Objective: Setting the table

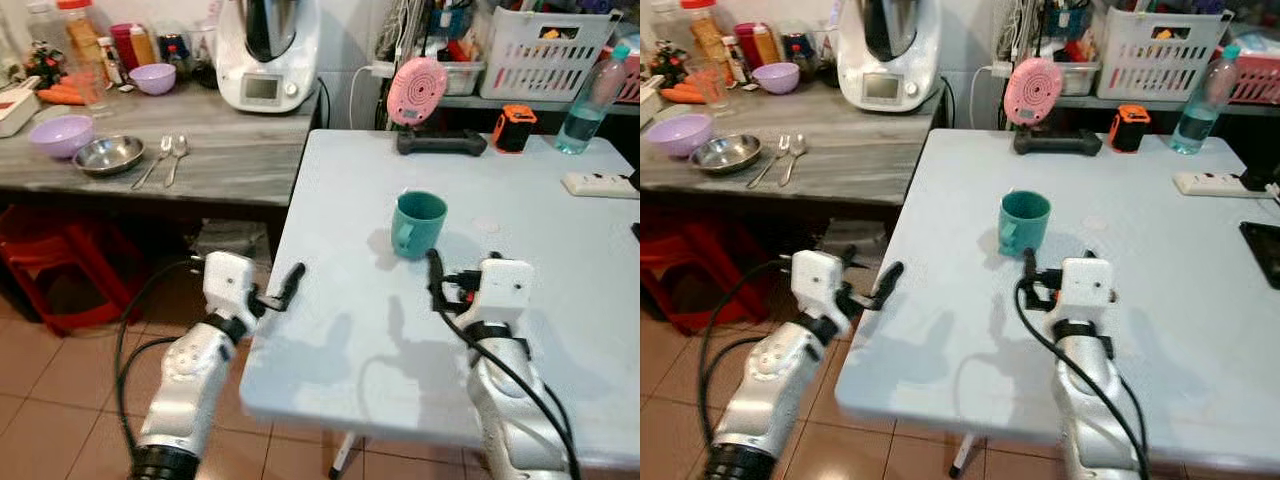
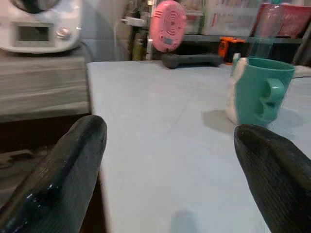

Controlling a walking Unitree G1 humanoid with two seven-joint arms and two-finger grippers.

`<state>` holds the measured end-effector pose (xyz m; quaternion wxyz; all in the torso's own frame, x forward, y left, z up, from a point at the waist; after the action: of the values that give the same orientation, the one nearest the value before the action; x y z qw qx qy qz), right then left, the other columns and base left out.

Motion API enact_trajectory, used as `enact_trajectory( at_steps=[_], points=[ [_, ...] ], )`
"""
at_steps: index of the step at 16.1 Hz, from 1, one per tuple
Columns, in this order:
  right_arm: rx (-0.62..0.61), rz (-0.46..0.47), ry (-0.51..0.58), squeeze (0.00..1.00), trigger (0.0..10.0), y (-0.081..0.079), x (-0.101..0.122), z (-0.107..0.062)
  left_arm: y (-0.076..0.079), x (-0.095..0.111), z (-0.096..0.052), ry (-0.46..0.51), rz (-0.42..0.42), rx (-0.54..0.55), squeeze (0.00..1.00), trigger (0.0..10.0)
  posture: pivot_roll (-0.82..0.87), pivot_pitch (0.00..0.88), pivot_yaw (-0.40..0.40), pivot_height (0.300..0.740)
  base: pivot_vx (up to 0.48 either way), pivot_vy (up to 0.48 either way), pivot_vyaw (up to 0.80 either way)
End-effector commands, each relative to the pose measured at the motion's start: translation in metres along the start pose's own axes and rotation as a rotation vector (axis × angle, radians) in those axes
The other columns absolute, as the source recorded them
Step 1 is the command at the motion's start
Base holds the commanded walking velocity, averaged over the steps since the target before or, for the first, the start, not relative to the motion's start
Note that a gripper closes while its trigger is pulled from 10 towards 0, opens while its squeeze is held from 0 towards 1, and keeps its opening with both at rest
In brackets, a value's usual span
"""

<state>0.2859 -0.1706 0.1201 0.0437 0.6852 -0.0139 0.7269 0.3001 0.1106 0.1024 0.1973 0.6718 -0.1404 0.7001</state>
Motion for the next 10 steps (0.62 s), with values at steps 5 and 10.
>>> enact_trajectory(
  at_steps=[5,10],
  points=[
    [0.029,0.012,0.013,0.0,10.0,-0.009,0.003,0.002,-0.004,-0.003,-0.006,-0.025,0.03,0.002,0.0,10.0,-0.05,0.0,0.029,0.74,0.0,0.0,0.3],
    [0.027,0.023,0.001,0.0,10.0,-0.012,0.0,0.002,-0.004,-0.01,-0.019,-0.049,0.043,-0.067,0.0,10.0,-0.04,0.0,0.031,0.74,0.0,0.0,0.0]
  ],
)
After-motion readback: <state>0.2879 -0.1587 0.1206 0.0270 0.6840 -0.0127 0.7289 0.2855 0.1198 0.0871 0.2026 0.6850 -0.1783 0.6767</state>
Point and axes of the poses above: a point about 5 cm out from each wrist's last joint towards the gripper, its own z axis pointing out of the wrist towards the gripper, its own x axis along the axis of the wrist's last joint, y = z × x, the point moved 1 cm from there along z, pointing out of the wrist towards the gripper
